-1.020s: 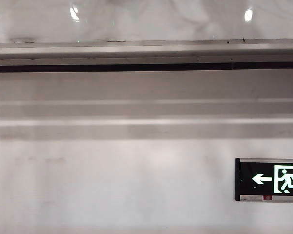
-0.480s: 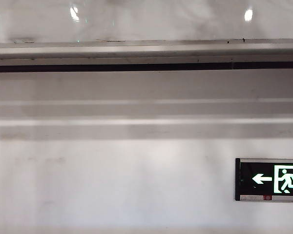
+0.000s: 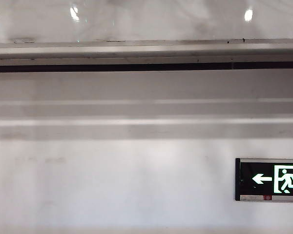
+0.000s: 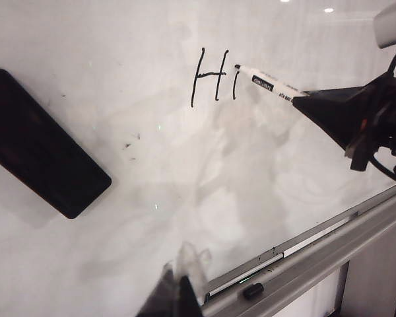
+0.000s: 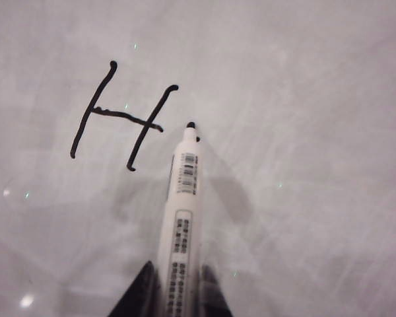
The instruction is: Take a marker from the whiteboard tray, write "Hi!" on the whiteboard, and then put the marker back vertically into the whiteboard tray.
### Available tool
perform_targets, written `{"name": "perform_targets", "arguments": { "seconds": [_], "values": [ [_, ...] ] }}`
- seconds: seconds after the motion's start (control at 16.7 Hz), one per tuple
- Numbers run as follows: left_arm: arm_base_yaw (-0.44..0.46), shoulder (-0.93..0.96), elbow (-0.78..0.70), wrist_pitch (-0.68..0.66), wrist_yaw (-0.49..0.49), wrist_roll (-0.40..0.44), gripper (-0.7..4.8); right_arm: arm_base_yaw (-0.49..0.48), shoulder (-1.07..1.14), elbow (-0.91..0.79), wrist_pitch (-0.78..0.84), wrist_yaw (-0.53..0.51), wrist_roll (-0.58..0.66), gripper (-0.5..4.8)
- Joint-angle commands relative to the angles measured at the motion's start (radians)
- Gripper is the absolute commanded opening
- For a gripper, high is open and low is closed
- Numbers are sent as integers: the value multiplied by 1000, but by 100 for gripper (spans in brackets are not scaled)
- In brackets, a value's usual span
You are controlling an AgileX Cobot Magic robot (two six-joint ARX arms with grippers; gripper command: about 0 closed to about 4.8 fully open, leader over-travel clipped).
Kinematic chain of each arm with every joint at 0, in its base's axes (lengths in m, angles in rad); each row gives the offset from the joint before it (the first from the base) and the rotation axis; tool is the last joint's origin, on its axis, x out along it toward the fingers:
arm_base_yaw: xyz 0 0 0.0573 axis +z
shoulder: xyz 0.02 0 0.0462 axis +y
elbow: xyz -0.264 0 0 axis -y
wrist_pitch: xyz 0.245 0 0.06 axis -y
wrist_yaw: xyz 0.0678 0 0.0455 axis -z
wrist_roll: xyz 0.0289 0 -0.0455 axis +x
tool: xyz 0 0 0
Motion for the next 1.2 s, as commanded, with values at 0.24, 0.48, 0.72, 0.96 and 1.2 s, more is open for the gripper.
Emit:
{"name": "perform_targets", "arguments": {
  "seconds": [0.24,0.48,0.72,0.96,1.2],
  "values": [
    [0,-3,3,9,8,-3,-6,-3,-3,3,45,10,0,-1],
    [0,-3,3,9,8,-3,-6,-3,-3,2,21,9,0,-1],
    [0,-3,3,9,8,-3,-7,-3,-3,3,22,9,0,-1],
    [0,-3,3,9,8,-3,-6,-3,-3,3,48,9,0,-1],
    [0,-3,3,8,8,-3,-6,-2,-35,3,33,9,0,-1]
  ]
}}
